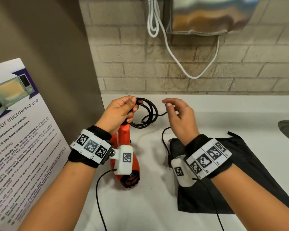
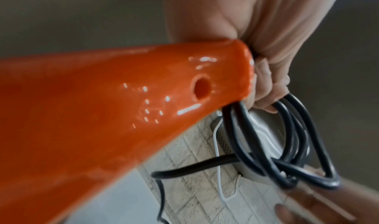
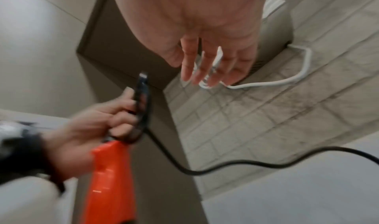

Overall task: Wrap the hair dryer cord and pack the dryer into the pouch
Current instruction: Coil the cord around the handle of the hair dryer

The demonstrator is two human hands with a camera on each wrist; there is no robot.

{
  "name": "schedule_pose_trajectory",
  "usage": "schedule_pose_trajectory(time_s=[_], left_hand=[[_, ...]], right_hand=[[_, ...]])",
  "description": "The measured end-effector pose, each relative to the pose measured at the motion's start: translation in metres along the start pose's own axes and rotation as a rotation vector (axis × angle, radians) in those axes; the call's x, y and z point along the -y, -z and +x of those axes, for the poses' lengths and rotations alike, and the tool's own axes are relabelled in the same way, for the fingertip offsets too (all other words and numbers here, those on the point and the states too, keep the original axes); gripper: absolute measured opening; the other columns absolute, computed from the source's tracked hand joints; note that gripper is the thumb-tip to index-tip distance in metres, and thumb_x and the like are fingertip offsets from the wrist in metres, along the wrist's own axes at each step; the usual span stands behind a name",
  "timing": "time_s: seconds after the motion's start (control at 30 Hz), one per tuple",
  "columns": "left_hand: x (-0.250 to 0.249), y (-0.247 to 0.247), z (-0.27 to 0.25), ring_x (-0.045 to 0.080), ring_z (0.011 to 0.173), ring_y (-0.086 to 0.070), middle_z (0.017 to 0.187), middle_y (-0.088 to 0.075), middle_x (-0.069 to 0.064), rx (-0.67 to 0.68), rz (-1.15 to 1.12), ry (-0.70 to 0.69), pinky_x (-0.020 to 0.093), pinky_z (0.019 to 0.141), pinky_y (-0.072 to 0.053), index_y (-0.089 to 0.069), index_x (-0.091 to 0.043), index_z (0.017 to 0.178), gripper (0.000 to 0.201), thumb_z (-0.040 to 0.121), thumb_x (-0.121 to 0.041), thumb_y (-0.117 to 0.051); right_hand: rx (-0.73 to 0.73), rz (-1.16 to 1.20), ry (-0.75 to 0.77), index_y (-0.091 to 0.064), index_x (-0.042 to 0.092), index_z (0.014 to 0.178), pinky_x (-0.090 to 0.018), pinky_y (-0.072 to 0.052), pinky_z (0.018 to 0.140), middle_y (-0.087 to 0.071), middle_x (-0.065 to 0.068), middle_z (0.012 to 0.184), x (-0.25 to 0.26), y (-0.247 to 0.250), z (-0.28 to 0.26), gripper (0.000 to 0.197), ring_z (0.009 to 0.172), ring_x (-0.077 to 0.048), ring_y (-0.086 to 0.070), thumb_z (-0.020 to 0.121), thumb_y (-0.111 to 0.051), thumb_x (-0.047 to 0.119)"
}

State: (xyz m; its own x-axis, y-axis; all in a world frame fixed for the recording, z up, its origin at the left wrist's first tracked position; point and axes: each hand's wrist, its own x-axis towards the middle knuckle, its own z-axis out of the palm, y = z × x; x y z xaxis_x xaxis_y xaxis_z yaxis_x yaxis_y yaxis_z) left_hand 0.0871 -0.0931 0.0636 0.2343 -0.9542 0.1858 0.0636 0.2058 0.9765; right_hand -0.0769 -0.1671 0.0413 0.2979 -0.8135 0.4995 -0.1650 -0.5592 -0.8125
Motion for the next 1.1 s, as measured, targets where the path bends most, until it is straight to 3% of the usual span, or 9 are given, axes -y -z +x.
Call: schedule_pose_trajectory(time_s=[0.1,0.23,0.43,0.57,0.7,0.83,0.93,1.03,1.1], left_hand=[[0.0,0.0,0.002,0.001,0.038,-0.027,0.052,-0.049,-0.009,-0.02,-0.004,-0.005,0.014,0.039,-0.027,-0.054,-0.011,0.075,0.028,0.096,-0.014,-0.037],[-0.002,0.001,0.002,0.0,0.038,-0.028,0.053,-0.05,-0.01,-0.013,-0.005,-0.007,0.013,0.04,-0.028,-0.049,-0.012,0.073,0.027,0.096,-0.015,-0.037],[0.0,-0.001,0.001,0.0,0.038,-0.029,0.051,-0.048,-0.009,0.015,0.0,-0.004,0.013,0.04,-0.028,-0.051,-0.012,0.072,0.027,0.095,-0.016,-0.037],[0.0,-0.002,-0.001,0.0,0.039,-0.029,0.051,-0.048,-0.011,0.088,0.015,0.023,0.013,0.041,-0.029,-0.057,-0.008,0.089,0.023,0.095,-0.017,-0.036],[0.001,-0.009,-0.003,0.0,0.038,-0.031,0.049,-0.049,-0.01,0.143,0.02,0.048,0.013,0.041,-0.029,-0.057,-0.007,0.09,0.024,0.095,-0.012,-0.034],[0.001,-0.012,-0.002,-0.001,0.037,-0.031,0.047,-0.048,-0.011,0.136,-0.022,0.054,0.012,0.04,-0.029,-0.056,-0.005,0.09,0.025,0.096,-0.011,-0.032],[0.001,-0.011,-0.001,0.0,0.036,-0.03,0.045,-0.04,-0.011,0.126,-0.078,0.07,0.012,0.039,-0.029,-0.056,-0.006,0.087,0.026,0.096,-0.011,-0.032],[0.0,-0.008,-0.001,0.0,0.037,-0.03,0.045,-0.036,-0.011,0.116,-0.093,0.081,0.014,0.04,-0.029,-0.056,-0.007,0.086,0.026,0.096,-0.012,-0.032],[-0.001,-0.005,-0.001,0.001,0.037,-0.029,0.045,-0.036,-0.011,0.098,-0.116,0.083,0.014,0.04,-0.028,-0.055,-0.008,0.084,0.026,0.095,-0.014,-0.033]], right_hand=[[0.099,0.138,0.006,-0.061,0.022,0.088,-0.026,-0.049,0.067,-0.06,0.011,0.073,0.019,-0.007,-0.013,0.014,0.066,-0.006,-0.057,0.089,-0.051,0.012],[0.217,0.345,-0.052,-0.059,0.023,0.081,-0.014,-0.046,0.06,-0.059,0.004,0.071,0.017,-0.015,-0.02,0.023,0.058,0.001,-0.054,0.085,-0.058,0.0],[0.136,0.114,0.076,-0.044,0.026,0.091,-0.005,-0.035,0.072,-0.049,0.008,0.097,0.005,-0.026,-0.018,0.035,0.091,0.004,-0.046,0.075,-0.071,0.011],[0.352,0.179,0.009,-0.041,0.022,0.118,-0.025,-0.04,0.098,-0.051,0.005,0.12,-0.006,-0.027,-0.01,0.047,0.116,-0.012,-0.048,0.081,-0.065,0.009],[0.579,0.237,-0.002,-0.056,0.017,0.107,-0.022,-0.046,0.093,-0.064,0.005,0.098,-0.007,-0.036,-0.009,0.022,0.097,-0.008,-0.06,0.086,-0.05,0.012],[0.546,0.322,-0.061,-0.056,0.011,0.099,-0.006,-0.045,0.08,-0.063,0.011,0.085,-0.008,-0.038,-0.008,0.03,0.079,0.012,-0.062,0.092,-0.035,-0.009],[0.468,0.292,-0.057,-0.058,0.008,0.099,-0.01,-0.047,0.078,-0.063,0.002,0.084,-0.01,-0.041,-0.008,0.019,0.077,0.006,-0.062,0.092,-0.041,0.002],[0.447,0.286,-0.051,-0.059,0.014,0.091,-0.026,-0.047,0.08,-0.063,-0.005,0.084,-0.015,-0.04,-0.009,0.017,0.081,-0.016,-0.061,0.083,-0.047,0.024],[0.456,0.307,-0.026,-0.054,0.019,0.079,-0.023,-0.042,0.071,-0.053,-0.001,0.073,-0.016,-0.035,-0.01,0.008,0.07,-0.012,-0.05,0.082,-0.05,0.026]])
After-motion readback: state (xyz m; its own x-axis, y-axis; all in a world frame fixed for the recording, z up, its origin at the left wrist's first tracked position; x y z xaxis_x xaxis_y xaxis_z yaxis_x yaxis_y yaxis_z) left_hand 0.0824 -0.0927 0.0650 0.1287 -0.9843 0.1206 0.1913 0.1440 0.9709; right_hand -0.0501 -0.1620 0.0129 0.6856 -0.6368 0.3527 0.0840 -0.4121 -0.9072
